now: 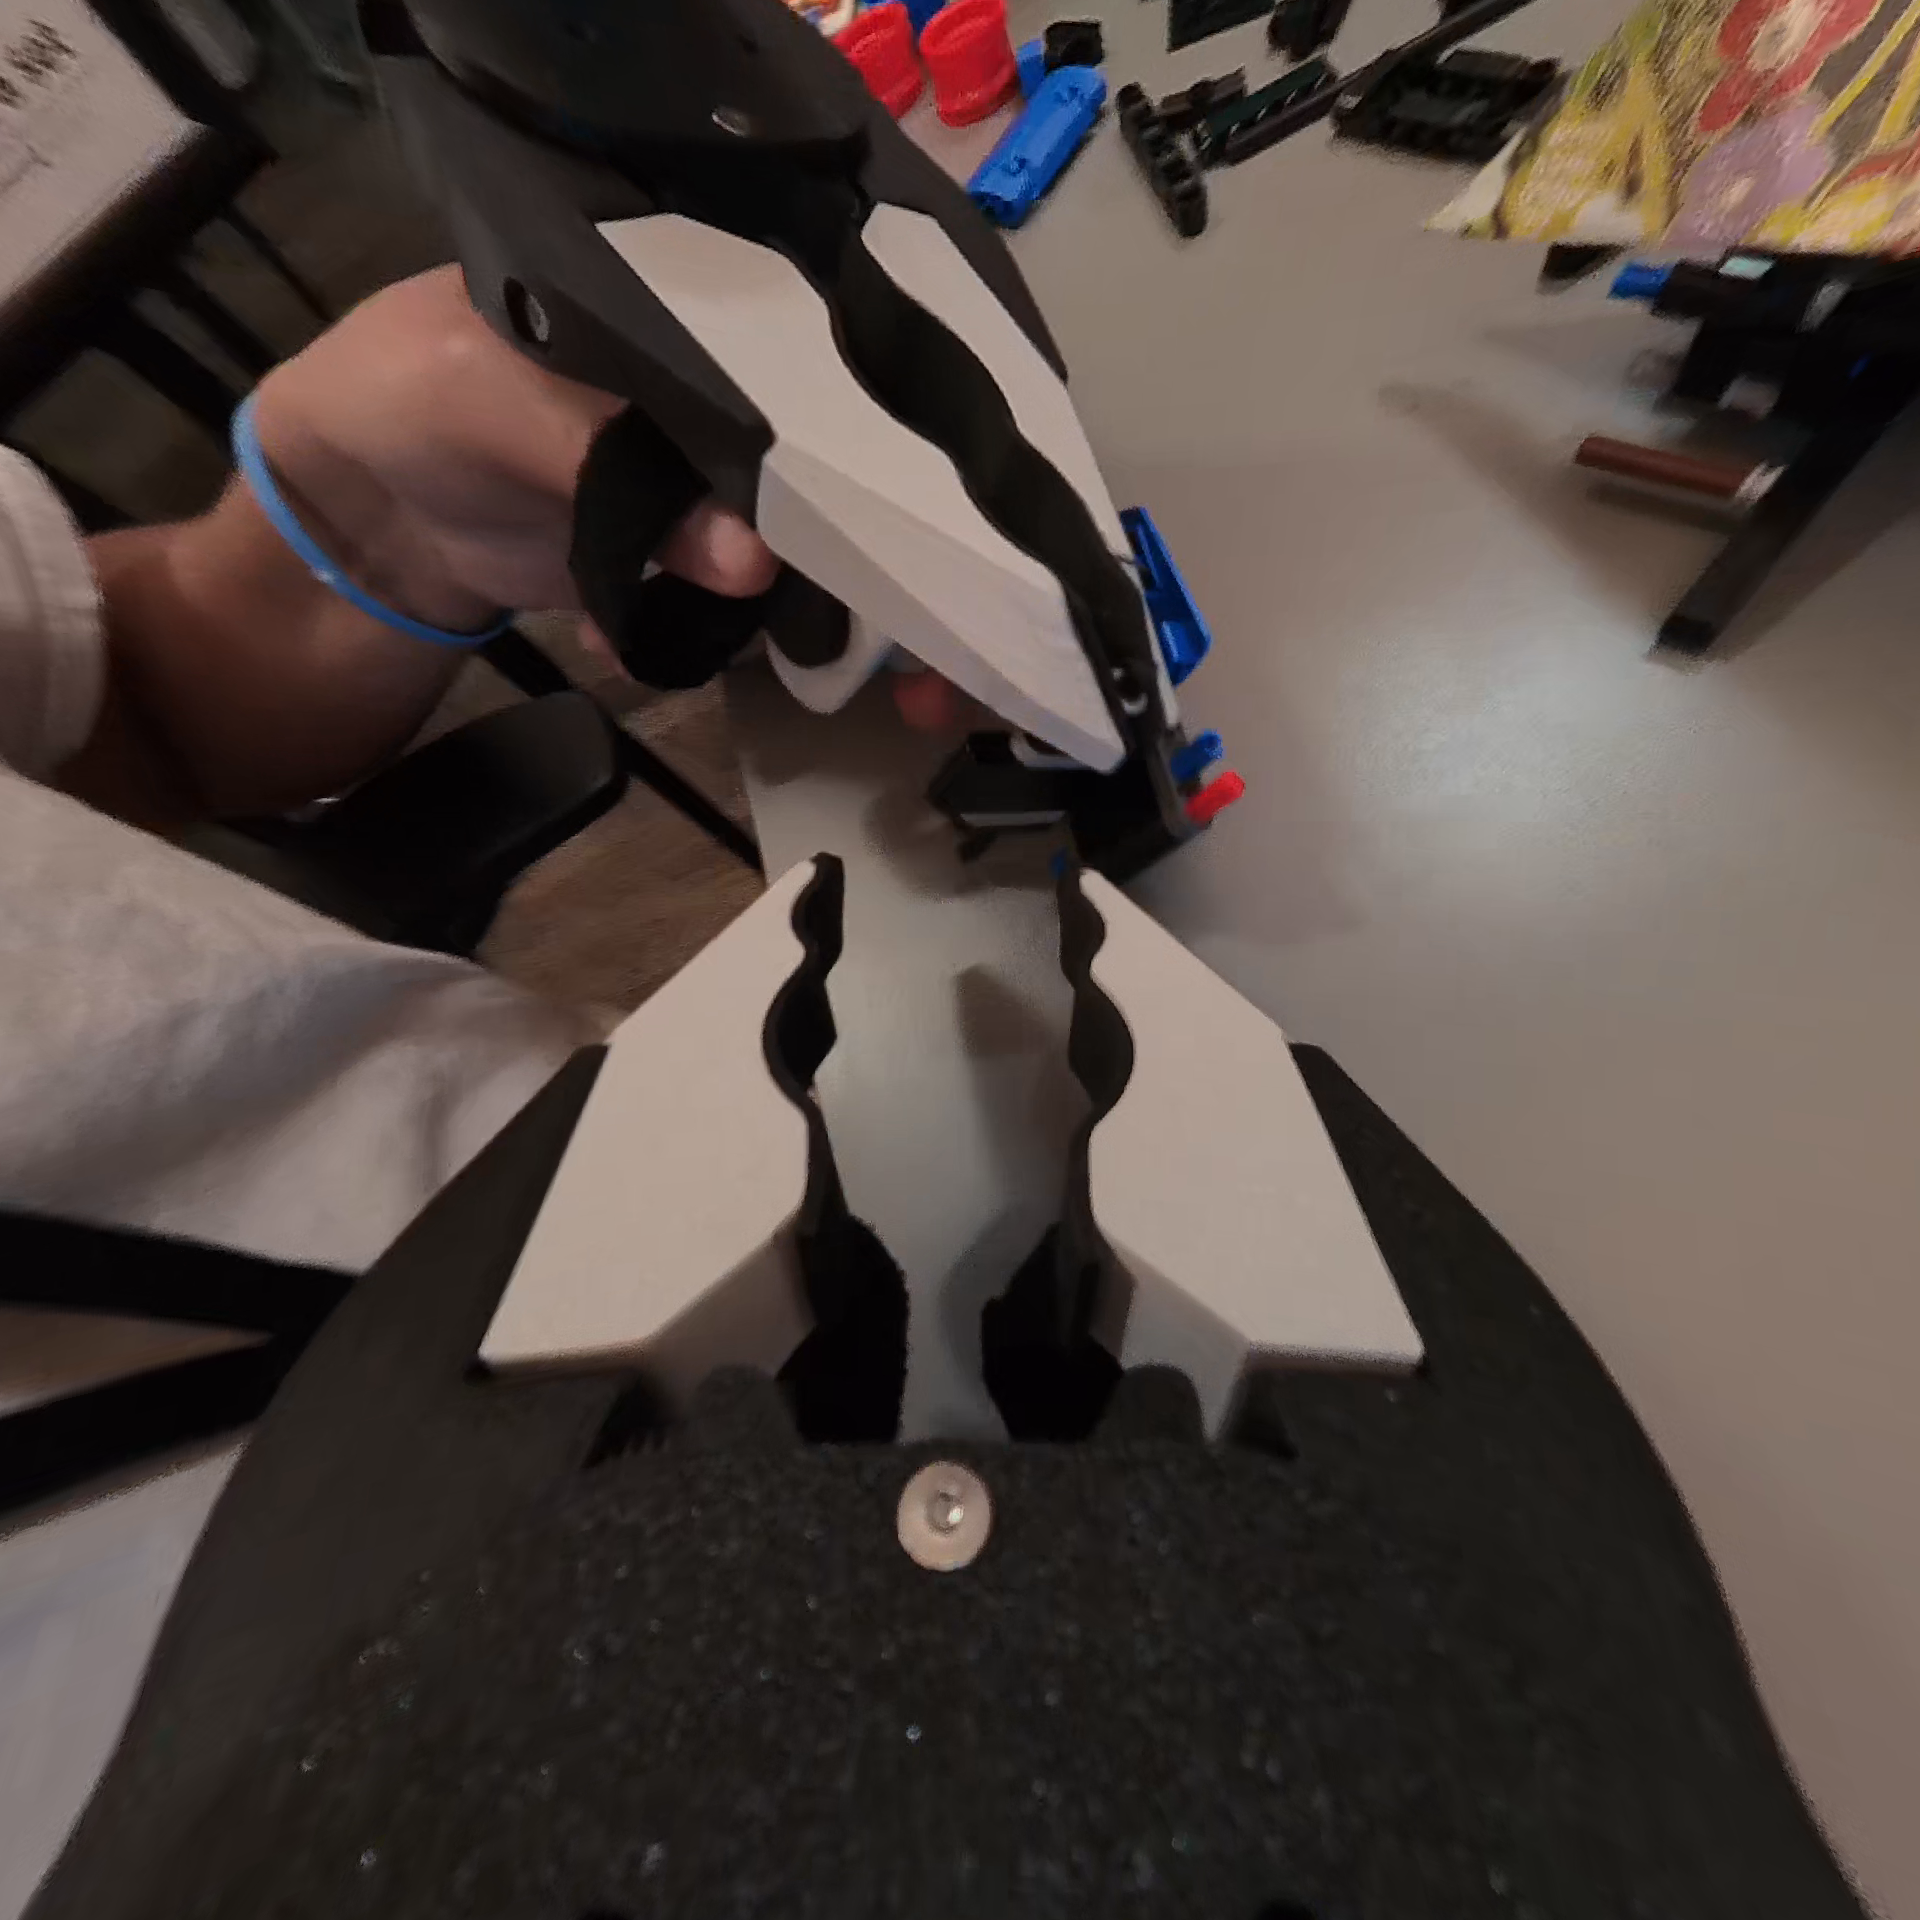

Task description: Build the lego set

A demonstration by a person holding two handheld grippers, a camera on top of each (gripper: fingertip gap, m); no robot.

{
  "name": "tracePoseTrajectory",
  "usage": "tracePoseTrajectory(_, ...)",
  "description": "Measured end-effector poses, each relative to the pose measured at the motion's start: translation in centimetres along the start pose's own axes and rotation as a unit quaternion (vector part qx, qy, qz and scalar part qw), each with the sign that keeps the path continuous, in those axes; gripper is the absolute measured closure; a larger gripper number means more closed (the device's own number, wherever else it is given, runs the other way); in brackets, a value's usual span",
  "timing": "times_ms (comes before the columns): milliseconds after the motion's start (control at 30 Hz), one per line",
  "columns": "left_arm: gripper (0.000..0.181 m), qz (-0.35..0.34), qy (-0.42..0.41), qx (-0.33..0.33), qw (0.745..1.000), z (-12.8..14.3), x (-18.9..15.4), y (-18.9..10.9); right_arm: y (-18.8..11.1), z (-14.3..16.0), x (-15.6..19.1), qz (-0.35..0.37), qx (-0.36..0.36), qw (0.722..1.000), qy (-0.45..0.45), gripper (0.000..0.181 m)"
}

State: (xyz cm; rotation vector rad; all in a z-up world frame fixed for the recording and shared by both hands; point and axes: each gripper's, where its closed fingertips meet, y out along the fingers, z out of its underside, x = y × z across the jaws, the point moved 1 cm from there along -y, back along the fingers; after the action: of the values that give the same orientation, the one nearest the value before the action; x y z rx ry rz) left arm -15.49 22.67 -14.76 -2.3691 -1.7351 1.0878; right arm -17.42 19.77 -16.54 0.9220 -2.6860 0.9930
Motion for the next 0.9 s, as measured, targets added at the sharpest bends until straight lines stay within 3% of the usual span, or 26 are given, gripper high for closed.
tracePoseTrajectory(200, 0.177, -0.028, -0.007, -0.013, 1.0, -0.5, 0.3, 0.8, 0.4, -1.2, -1.6, 0.082, -0.048, 0.995, 0.023, 0.156)
tracePoseTrajectory(533, 0.177, -0.049, -0.019, -0.06, 0.997, -1.7, 1.0, 0.0, -0.9, -0.8, -3.5, 0.141, -0.037, 0.989, -0.006, 0.173)
tracePoseTrajectory(667, 0.175, -0.056, -0.031, -0.078, 0.995, -2.2, 1.1, -0.7, -1.1, -1.6, -4.0, 0.195, -0.042, 0.977, -0.08, 0.178)
tracePoseTrajectory(833, 0.177, -0.022, -0.073, -0.098, 0.992, -2.4, 0.8, -1.2, -2.1, -3.2, -5.2, 0.318, -0.062, 0.921, -0.217, 0.181)
tracePoseTrajectory(900, 0.177, -0.013, -0.082, -0.091, 0.992, -2.2, 0.8, -1.1, -2.2, -3.6, -5.1, 0.317, -0.055, 0.914, -0.247, 0.181)
